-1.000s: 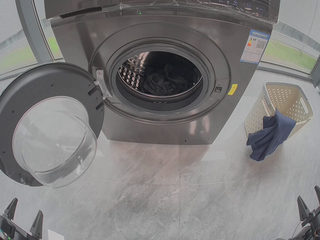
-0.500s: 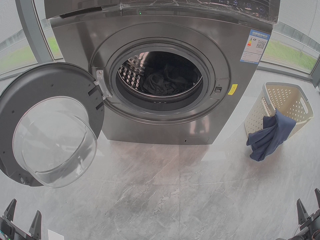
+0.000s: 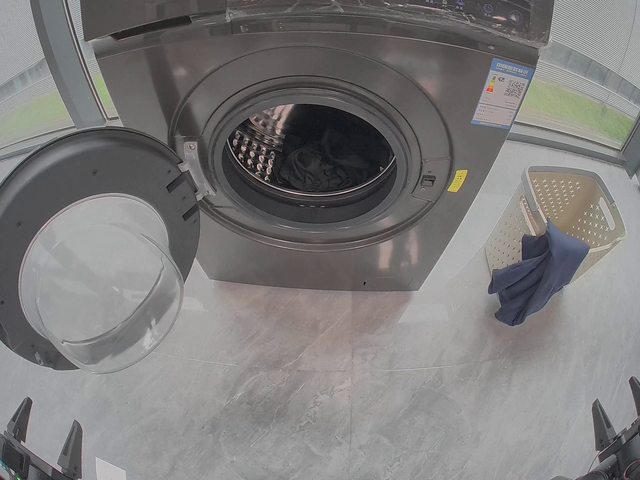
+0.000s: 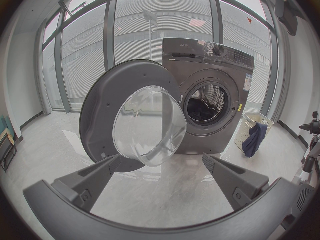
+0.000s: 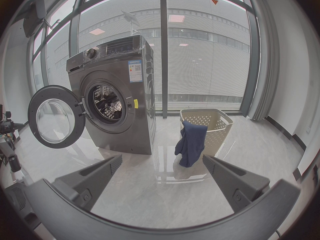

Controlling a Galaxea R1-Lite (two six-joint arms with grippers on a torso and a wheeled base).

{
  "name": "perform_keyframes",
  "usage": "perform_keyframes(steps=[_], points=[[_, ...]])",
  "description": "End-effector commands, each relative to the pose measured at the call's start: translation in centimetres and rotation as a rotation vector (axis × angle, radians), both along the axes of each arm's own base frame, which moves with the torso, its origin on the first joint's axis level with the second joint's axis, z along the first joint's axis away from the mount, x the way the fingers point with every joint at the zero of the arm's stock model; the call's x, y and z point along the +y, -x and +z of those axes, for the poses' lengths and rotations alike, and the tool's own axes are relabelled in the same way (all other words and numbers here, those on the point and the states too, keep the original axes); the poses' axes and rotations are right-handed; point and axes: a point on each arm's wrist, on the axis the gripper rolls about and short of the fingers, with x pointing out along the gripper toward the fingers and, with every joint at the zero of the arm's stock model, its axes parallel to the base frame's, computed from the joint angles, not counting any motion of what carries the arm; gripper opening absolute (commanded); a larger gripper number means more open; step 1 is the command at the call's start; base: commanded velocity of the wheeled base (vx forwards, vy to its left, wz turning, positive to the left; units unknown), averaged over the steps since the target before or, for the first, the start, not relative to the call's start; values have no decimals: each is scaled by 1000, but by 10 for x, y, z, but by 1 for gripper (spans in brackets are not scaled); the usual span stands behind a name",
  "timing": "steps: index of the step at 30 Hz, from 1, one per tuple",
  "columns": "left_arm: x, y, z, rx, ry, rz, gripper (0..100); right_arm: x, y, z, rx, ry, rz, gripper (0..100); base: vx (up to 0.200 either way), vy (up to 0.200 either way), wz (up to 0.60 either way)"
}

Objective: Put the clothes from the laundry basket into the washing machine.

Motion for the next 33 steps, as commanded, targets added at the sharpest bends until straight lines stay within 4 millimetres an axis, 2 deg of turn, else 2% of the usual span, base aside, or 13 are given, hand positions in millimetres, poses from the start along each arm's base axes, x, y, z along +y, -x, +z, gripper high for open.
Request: perform_keyframes(steps=[1, 4, 9, 22, 24, 28, 33], points=[[0, -1, -5, 15, 7, 4, 100, 0, -1, -5, 9, 2, -1, 100, 0, 0, 0], [0, -1, -5, 15, 5, 4, 100, 0, -1, -5, 9, 0, -1, 100, 0, 0, -600], [0, -1, -5, 14, 5, 5, 100, 0, -1, -5, 9, 0, -1, 100, 0, 0, 0], [0, -1, -5, 15, 7, 5, 100, 0, -1, -5, 8, 3, -1, 100, 0, -200, 0], [0, -1, -5, 15, 7, 7, 100, 0, -1, -5, 6, 0, 7, 100, 0, -200, -600], [0, -1, -5, 15, 7, 5, 100, 0, -1, -5, 8, -1, 5, 100, 0, 0, -600], [0, -1, -5, 15, 7, 5, 100, 0, -1, -5, 6, 2, 4, 100, 0, 0, 0]])
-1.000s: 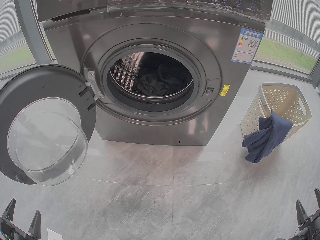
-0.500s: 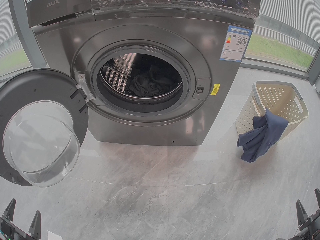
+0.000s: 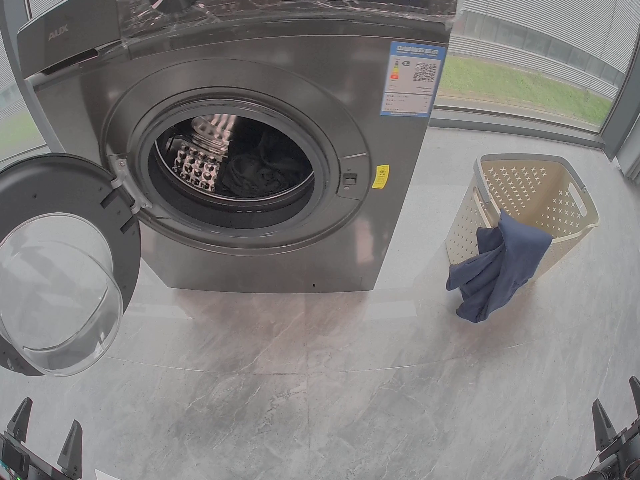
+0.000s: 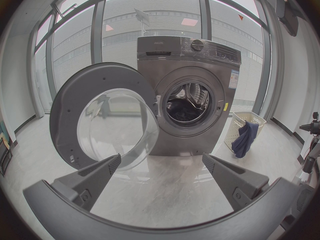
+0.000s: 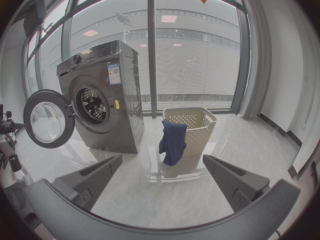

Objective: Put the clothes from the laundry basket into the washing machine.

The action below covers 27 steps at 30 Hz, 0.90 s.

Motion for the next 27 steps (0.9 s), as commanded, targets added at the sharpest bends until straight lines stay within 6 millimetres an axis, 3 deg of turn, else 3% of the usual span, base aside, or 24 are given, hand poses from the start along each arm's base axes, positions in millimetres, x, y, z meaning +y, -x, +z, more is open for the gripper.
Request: perform_keyframes(steps=[1, 27], points=[[0, -1, -5, 12, -2, 1, 100, 0, -1, -5, 7, 0, 0, 100, 0, -200, 0], [0, -1, -5, 13, 9, 2, 100, 0, -1, -5, 7, -1, 0, 100, 0, -200, 0]])
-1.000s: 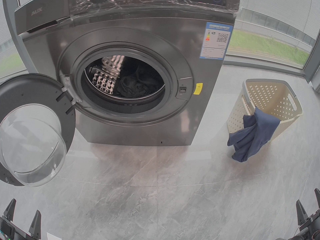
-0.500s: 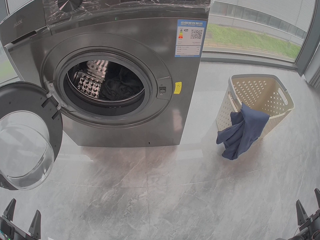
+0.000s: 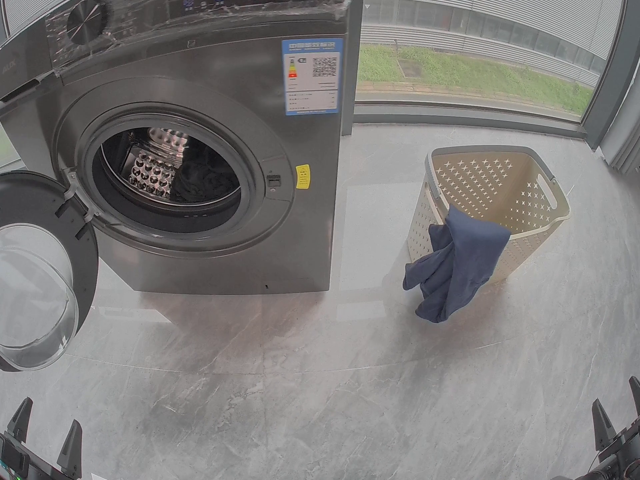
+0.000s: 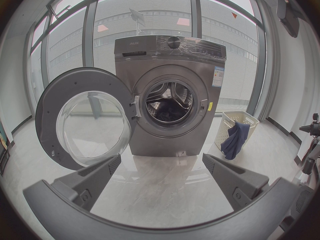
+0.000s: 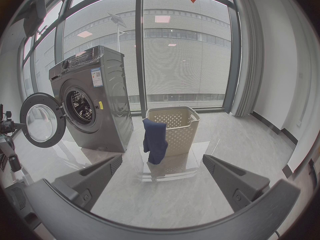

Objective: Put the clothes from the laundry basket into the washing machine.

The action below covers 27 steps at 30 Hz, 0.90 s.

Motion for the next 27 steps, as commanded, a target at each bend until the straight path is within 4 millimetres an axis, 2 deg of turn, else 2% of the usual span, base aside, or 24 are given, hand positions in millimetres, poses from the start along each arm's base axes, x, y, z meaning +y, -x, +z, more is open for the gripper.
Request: perform_keyframes(steps=[1, 15, 27], points=[[0, -1, -5, 12, 0, 1, 100, 0, 0, -5, 6, -1, 0, 100, 0, -200, 0], [0, -1, -5, 12, 5, 1, 100, 0, 0, -5, 6, 1, 0, 100, 0, -200, 0], [0, -1, -5, 12, 5, -2, 100, 0, 0, -5, 6, 1, 0, 100, 0, 0, 0]])
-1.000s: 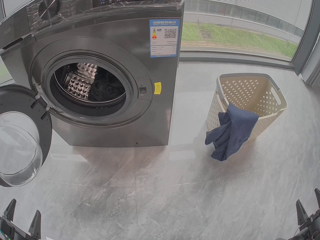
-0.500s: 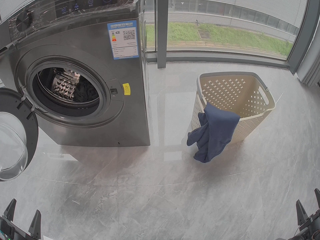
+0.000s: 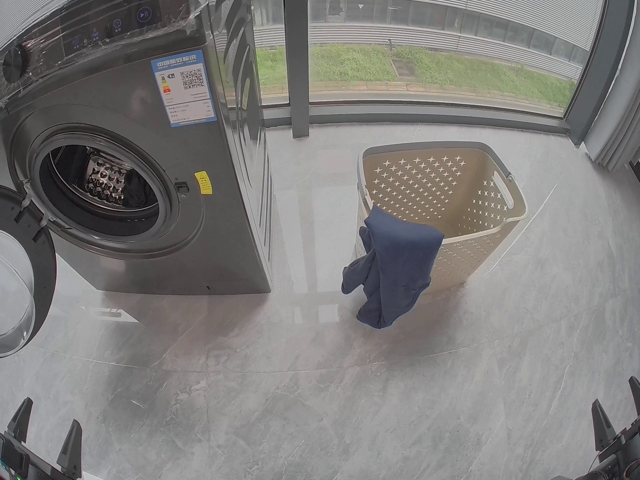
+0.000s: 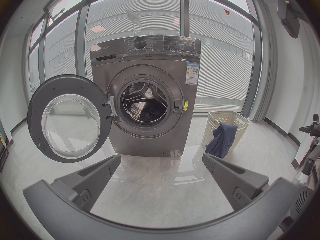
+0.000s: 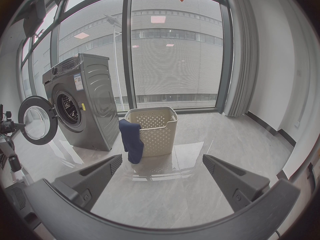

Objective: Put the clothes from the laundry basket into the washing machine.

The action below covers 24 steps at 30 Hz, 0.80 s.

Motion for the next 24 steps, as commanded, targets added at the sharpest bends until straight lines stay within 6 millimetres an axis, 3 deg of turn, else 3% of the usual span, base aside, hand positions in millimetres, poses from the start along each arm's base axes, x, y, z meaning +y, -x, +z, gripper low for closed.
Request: perform_keyframes(steps=[1, 6, 15, 24], points=[[0, -1, -5, 11, 1, 0, 100, 0, 0, -5, 5, 0, 0, 100, 200, 0, 0], [0, -1, -5, 11, 1, 0, 100, 0, 0, -5, 5, 0, 3, 100, 200, 0, 0], [0, -1, -5, 11, -2, 0, 100, 0, 0, -5, 5, 1, 3, 100, 0, 0, 0], [0, -1, -5, 9, -1, 0, 100, 0, 0, -5, 7, 5, -4, 100, 0, -200, 0]])
